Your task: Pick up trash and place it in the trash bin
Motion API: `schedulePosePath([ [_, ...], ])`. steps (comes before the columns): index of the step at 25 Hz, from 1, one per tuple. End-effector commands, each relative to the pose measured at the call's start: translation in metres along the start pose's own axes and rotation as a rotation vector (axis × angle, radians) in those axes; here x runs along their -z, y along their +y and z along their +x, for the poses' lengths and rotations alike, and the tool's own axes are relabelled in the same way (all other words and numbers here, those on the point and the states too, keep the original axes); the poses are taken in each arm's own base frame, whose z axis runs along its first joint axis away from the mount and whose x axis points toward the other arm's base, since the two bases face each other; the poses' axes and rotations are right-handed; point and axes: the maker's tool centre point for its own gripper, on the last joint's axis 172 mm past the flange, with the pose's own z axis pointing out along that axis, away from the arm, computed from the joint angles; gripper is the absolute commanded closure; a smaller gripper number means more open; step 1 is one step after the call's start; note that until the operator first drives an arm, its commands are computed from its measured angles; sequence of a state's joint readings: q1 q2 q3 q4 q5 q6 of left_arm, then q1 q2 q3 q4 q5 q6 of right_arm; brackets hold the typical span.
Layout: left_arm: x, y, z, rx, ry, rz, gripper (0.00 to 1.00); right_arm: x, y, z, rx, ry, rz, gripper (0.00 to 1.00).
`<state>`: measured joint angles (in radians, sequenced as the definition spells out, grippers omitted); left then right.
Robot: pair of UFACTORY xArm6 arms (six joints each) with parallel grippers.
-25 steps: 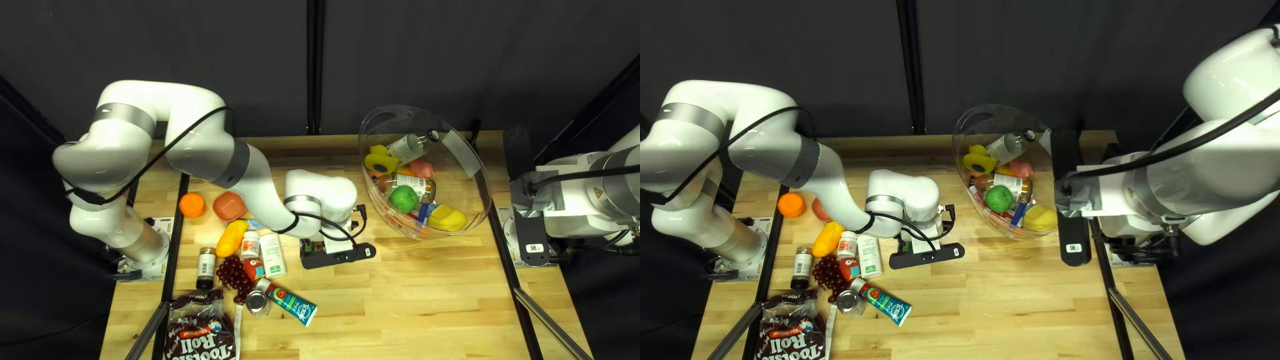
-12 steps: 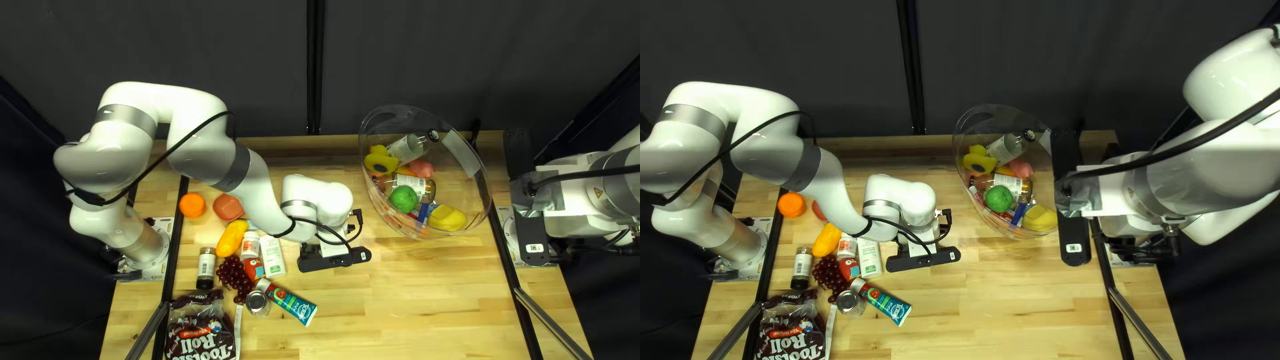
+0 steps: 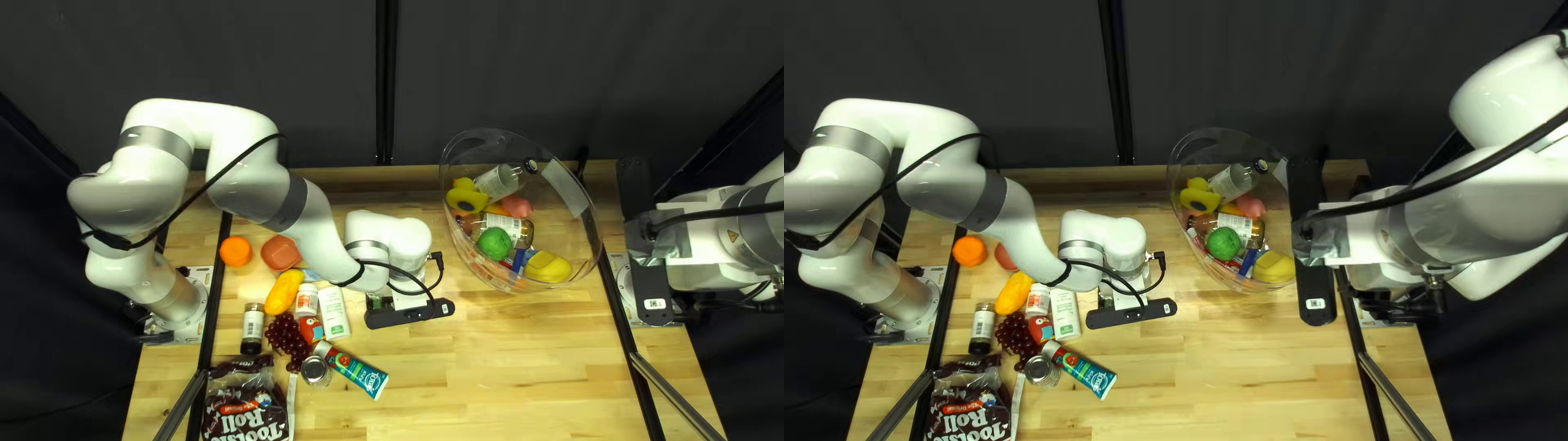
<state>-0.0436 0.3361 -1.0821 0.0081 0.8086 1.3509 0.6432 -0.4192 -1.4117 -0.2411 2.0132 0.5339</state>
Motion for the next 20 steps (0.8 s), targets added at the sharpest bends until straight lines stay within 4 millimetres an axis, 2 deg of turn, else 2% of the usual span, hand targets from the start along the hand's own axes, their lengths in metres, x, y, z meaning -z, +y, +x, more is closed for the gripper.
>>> schedulePosePath([
  [1, 0.056, -0.004, 0.022, -0.007, -0.032, 0.053, 0.89, 0.0, 0.0, 0.0, 0.0, 0.0, 0.0, 0.0],
  [2, 0.076, -0.007, 0.029, -0.013, -0.045, 0.068, 0.88, 0.0, 0.0, 0.0, 0.0, 0.0, 0.0, 0.0],
  [3, 0.084, -0.008, 0.031, -0.017, -0.052, 0.077, 0.9, 0.0, 0.0, 0.0, 0.0, 0.0, 0.0, 0.0],
  [4, 0.112, -0.012, 0.039, -0.026, -0.072, 0.098, 0.92, 0.0, 0.0, 0.0, 0.0, 0.0, 0.0, 0.0],
  [5, 0.122, -0.014, 0.041, -0.031, -0.083, 0.107, 0.93, 0.0, 0.0, 0.0, 0.0, 0.0, 0.0, 0.0],
  [6, 0.14, -0.018, 0.044, -0.038, -0.103, 0.126, 0.93, 0.0, 0.0, 0.0, 0.0, 0.0, 0.0, 0.0],
  [11, 0.202, -0.038, 0.035, -0.018, -0.18, 0.219, 0.99, 0.0, 0.0, 0.0, 0.0, 0.0, 0.0, 0.0],
  [14, 0.233, -0.056, 0.02, 0.012, -0.224, 0.304, 1.0, 0.0, 0.0, 0.0, 0.0, 0.0, 0.0, 0.0],
  [18, 0.254, -0.084, 0.0, 0.022, -0.26, 0.417, 1.0, 0.0, 0.0, 0.0, 0.0, 0.0, 0.0, 0.0],
  [20, 0.265, -0.106, -0.012, 0.018, -0.271, 0.472, 1.0, 0.0, 0.0, 0.0, 0.0, 0.0, 0.0, 0.0],
])
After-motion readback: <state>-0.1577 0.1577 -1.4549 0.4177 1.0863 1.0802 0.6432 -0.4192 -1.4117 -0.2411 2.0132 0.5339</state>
